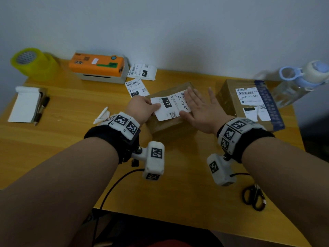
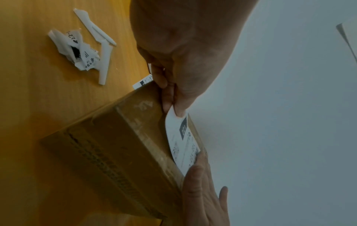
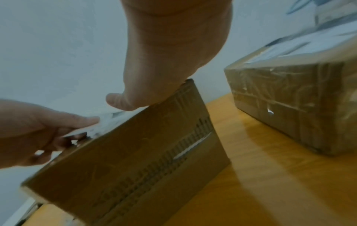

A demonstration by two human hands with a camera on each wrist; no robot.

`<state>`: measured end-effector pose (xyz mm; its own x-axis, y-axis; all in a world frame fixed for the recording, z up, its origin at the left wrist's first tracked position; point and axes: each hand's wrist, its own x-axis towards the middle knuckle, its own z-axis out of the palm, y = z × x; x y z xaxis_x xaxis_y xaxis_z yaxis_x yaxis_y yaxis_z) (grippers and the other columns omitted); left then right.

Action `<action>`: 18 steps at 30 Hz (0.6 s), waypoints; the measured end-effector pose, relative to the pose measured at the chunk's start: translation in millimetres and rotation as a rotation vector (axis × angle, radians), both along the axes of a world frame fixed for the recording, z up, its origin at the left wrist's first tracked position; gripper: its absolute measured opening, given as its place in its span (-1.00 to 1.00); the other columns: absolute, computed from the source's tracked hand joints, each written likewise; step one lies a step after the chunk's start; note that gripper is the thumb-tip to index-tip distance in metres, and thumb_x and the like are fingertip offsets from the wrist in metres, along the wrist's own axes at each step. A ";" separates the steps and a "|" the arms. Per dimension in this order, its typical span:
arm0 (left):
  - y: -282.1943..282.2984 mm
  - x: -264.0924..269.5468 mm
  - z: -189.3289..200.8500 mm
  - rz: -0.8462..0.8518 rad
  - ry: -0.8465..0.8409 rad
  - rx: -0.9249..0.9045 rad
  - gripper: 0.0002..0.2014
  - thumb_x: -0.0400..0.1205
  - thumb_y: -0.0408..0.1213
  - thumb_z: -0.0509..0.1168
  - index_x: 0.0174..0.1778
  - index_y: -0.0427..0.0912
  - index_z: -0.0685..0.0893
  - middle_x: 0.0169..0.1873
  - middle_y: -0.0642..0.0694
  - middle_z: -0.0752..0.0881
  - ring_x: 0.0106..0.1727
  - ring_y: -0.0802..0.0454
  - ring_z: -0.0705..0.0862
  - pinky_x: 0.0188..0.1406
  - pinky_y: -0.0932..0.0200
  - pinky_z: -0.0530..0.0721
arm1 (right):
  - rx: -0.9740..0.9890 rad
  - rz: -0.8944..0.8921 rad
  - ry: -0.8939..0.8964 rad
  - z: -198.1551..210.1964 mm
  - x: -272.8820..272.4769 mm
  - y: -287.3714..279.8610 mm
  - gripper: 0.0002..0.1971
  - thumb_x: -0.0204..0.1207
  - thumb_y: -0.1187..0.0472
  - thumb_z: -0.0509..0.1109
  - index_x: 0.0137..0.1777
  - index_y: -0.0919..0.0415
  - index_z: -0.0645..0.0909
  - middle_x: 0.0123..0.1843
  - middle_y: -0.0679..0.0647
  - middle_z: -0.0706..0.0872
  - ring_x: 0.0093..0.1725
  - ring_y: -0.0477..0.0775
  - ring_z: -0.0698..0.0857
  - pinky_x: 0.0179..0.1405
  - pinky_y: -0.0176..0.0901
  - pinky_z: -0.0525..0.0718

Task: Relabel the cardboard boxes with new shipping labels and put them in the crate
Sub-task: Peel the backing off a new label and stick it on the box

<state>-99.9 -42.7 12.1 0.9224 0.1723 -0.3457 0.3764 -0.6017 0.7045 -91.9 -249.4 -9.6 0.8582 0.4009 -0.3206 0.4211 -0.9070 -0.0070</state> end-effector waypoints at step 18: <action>14.7 -3.8 -7.3 0.102 -0.057 -0.198 -0.82 0.54 -0.22 0.43 -0.30 -0.18 0.60 -0.43 -0.03 0.72 -0.35 0.16 0.62 -0.31 0.28 0.54 | 0.000 0.178 0.027 3.5 -9.1 39.2 0.10 0.40 -0.55 -0.02 0.63 0.20 -0.41 0.68 0.10 -0.36 0.67 0.05 -0.31 0.62 0.12 -0.37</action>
<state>-103.7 -28.0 4.8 0.9227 0.2002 -0.3295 0.3844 -0.4106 0.8268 -101.0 -210.2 -6.1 0.7644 0.5462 -0.3427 0.5750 -0.8179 -0.0209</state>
